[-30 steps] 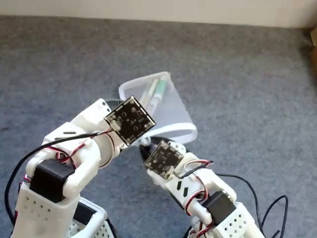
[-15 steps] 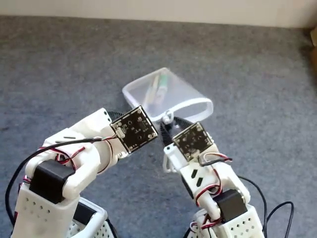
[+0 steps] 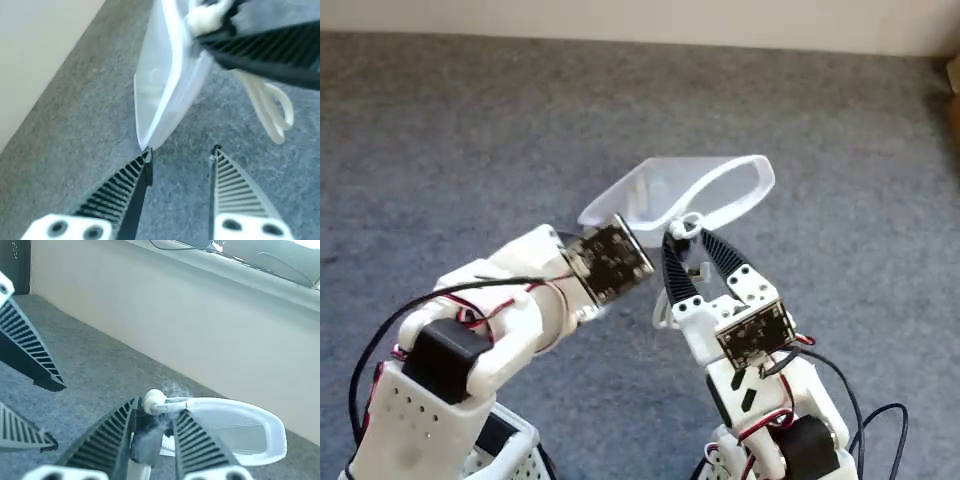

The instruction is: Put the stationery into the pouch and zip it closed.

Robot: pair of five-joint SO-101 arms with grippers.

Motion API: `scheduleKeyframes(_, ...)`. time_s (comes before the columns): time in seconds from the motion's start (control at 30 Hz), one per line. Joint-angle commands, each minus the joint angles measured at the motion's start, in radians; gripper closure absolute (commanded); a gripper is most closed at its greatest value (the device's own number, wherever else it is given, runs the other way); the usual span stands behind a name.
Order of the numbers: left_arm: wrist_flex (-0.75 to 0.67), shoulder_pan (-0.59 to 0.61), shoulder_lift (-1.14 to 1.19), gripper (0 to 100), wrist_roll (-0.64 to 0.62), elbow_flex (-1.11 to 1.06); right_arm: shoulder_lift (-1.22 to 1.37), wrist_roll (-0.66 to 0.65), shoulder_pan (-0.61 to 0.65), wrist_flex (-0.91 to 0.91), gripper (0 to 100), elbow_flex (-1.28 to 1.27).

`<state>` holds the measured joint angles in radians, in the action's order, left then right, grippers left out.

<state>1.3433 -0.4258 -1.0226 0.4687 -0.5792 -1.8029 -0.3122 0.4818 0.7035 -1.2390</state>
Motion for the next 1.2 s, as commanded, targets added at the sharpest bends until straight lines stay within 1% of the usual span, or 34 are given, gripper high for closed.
scheduleKeyframes(0.0,-0.029,-0.074,-0.018,82,-0.025,0.016,0.021,0.008,-0.013,-0.005,99.5,0.068)
scheduleKeyframes(0.1,-0.074,-0.079,-0.016,78,-0.032,-0.002,0.022,0.008,-0.013,-0.005,99.5,0.067)
scheduleKeyframes(0.2,-0.158,-0.077,-0.016,77,-0.086,-0.044,0.022,0.008,-0.013,-0.005,99.5,0.067)
scheduleKeyframes(0.5,-0.315,-0.096,-0.016,77,-0.092,-0.15,0.022,0.008,-0.012,-0.005,99.5,0.067)
scheduleKeyframes(0.67,-0.446,-0.087,-0.016,77,-0.092,-0.228,0.022,0.008,-0.012,-0.005,99.5,0.067)
scheduleKeyframes(1.07,-0.683,-0.096,-0.015,77,-0.094,-0.363,0.022,0.008,-0.008,-0.002,99.5,0.067)
scheduleKeyframes(1.17,-0.724,-0.124,-0.008,77,-0.094,-0.395,0.022,0.008,-0.008,-0.002,99.5,0.067)
